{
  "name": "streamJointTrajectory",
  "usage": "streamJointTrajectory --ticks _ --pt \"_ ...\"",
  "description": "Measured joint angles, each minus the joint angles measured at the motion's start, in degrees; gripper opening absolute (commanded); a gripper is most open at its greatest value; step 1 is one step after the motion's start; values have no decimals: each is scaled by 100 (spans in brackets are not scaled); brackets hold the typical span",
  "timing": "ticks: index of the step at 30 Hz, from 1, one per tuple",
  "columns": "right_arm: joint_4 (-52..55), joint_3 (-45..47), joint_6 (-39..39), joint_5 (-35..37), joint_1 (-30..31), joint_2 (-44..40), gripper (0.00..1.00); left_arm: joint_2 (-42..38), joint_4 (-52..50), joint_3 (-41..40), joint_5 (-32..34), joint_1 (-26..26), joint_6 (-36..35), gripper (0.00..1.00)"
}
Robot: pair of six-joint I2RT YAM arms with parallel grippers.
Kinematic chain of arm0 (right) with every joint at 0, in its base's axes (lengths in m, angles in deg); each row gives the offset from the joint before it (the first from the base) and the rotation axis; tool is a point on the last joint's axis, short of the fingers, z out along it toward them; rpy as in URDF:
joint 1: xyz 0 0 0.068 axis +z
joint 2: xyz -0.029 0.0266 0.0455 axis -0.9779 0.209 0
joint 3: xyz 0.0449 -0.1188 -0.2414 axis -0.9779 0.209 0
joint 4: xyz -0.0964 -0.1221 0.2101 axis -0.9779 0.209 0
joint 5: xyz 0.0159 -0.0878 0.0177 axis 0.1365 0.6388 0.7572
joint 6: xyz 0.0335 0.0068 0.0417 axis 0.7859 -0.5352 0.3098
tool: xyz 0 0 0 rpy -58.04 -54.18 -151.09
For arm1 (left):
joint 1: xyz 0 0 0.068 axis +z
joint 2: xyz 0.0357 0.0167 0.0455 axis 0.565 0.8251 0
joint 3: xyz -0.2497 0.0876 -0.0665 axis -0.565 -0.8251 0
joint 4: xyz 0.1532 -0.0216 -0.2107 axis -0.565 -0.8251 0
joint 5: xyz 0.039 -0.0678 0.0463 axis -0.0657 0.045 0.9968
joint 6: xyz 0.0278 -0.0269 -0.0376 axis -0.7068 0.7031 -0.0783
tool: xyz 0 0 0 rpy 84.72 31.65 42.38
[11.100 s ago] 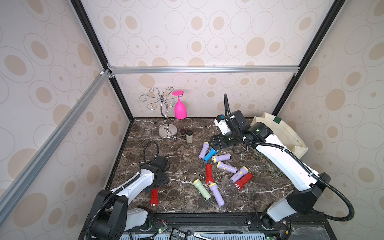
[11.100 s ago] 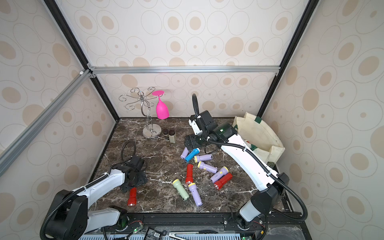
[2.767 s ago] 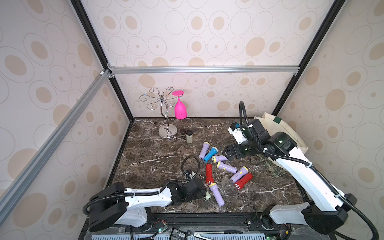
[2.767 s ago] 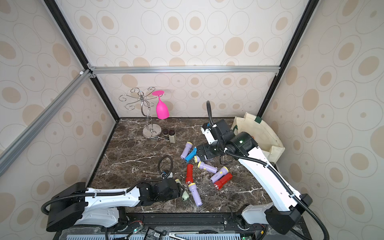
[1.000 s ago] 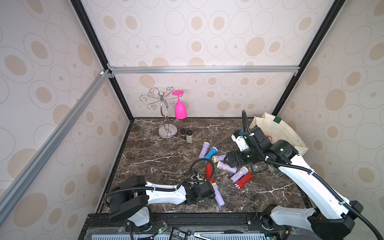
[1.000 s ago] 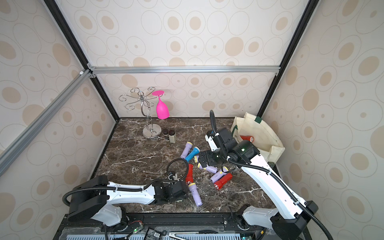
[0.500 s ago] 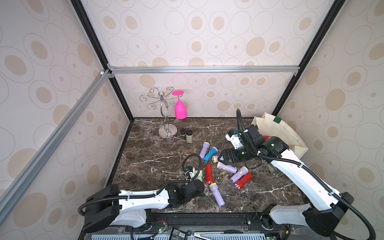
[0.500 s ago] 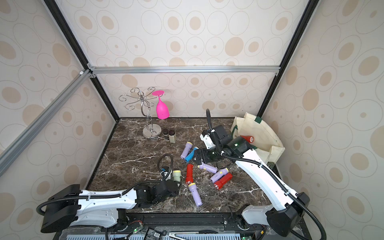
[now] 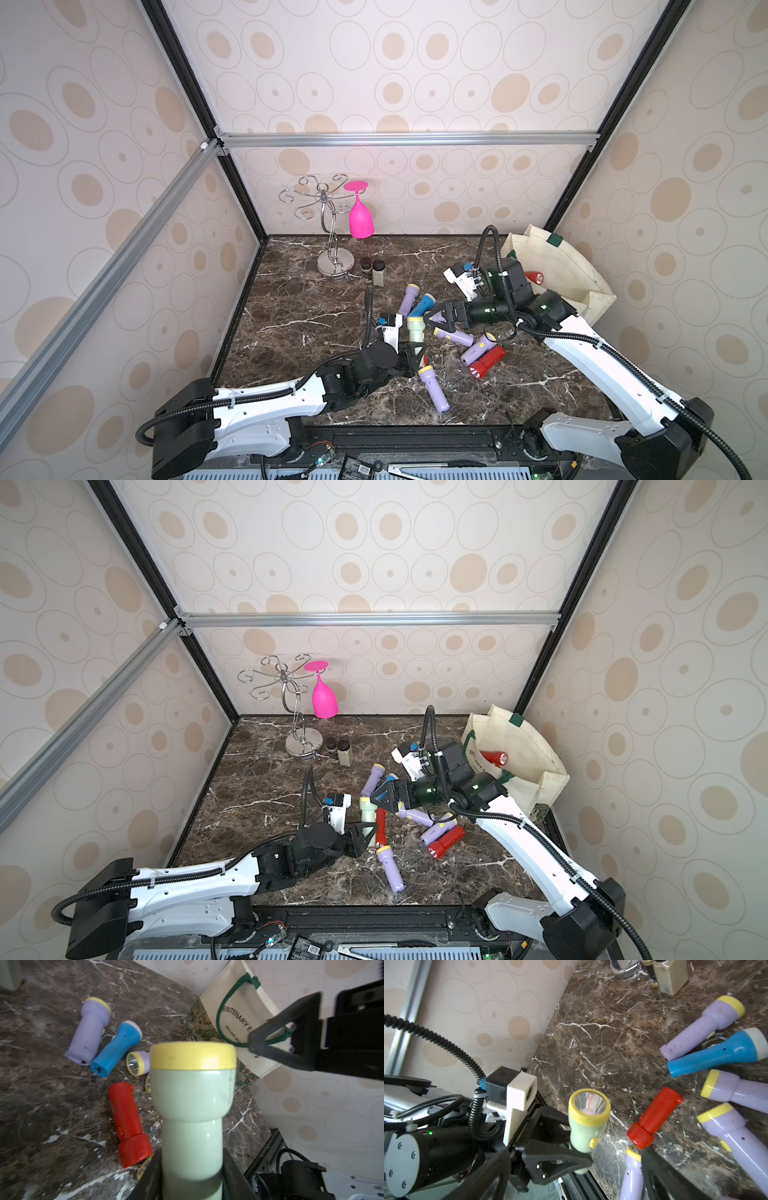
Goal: Put the flashlights into the tote bags
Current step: Pick up the flashlight from the center of the board.
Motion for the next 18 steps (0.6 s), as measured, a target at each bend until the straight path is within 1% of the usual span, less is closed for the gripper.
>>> streamJointTrajectory --ticks 4,11,13,18 --pt "-540 111 149 -468 -219 -70 99 0 533 37 -310 4 -155 0" --pt "-1228 240 437 -1152 -236 -68 99 225 1102 254 -780 7 -280 0" --pt "-1235 240 444 -1204 -236 -68 97 260 1193 280 -857 7 -289 0" --pt "-999 251 339 -1209 -236 -68 84 337 1338 306 -944 7 -310 0"
